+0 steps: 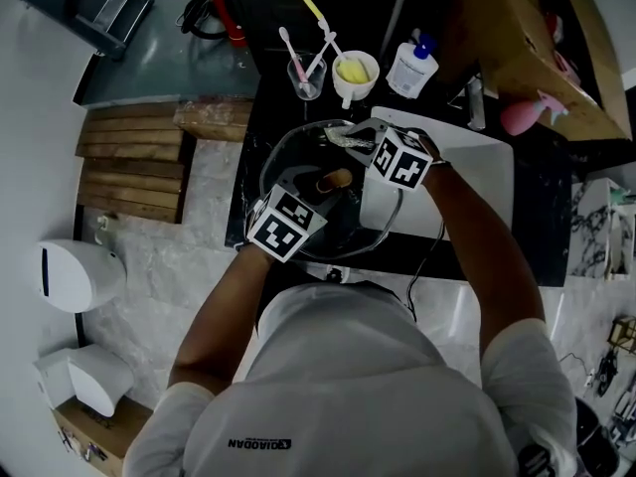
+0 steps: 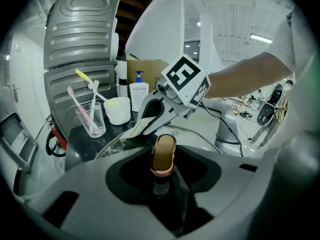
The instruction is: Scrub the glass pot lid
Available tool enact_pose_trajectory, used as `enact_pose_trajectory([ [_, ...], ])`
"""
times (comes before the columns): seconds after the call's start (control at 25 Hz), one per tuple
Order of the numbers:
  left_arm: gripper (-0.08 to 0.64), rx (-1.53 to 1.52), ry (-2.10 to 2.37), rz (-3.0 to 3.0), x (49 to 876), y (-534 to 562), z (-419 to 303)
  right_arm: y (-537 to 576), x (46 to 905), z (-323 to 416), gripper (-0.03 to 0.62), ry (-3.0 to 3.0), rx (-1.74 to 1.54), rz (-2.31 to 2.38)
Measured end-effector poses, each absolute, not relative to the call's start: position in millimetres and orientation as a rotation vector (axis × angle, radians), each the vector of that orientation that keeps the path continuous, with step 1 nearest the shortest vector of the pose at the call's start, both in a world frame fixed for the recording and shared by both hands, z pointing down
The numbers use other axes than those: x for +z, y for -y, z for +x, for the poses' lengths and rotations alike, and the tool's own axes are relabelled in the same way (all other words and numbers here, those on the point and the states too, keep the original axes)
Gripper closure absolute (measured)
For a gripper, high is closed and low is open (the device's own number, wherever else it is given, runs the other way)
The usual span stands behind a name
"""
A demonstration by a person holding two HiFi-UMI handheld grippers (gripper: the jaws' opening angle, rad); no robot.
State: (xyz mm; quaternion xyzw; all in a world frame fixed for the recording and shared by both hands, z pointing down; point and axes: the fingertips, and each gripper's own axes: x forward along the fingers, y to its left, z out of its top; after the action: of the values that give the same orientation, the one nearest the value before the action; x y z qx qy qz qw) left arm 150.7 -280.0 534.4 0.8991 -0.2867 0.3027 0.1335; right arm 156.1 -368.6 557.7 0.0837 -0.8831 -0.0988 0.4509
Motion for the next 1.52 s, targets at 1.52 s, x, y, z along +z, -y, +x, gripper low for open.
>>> enact_pose_trajectory([
  [1.52,0.391,0.887,0.749,2.650,529,282,150,267,552,196,0.509,2.096,-0.187,0.473],
])
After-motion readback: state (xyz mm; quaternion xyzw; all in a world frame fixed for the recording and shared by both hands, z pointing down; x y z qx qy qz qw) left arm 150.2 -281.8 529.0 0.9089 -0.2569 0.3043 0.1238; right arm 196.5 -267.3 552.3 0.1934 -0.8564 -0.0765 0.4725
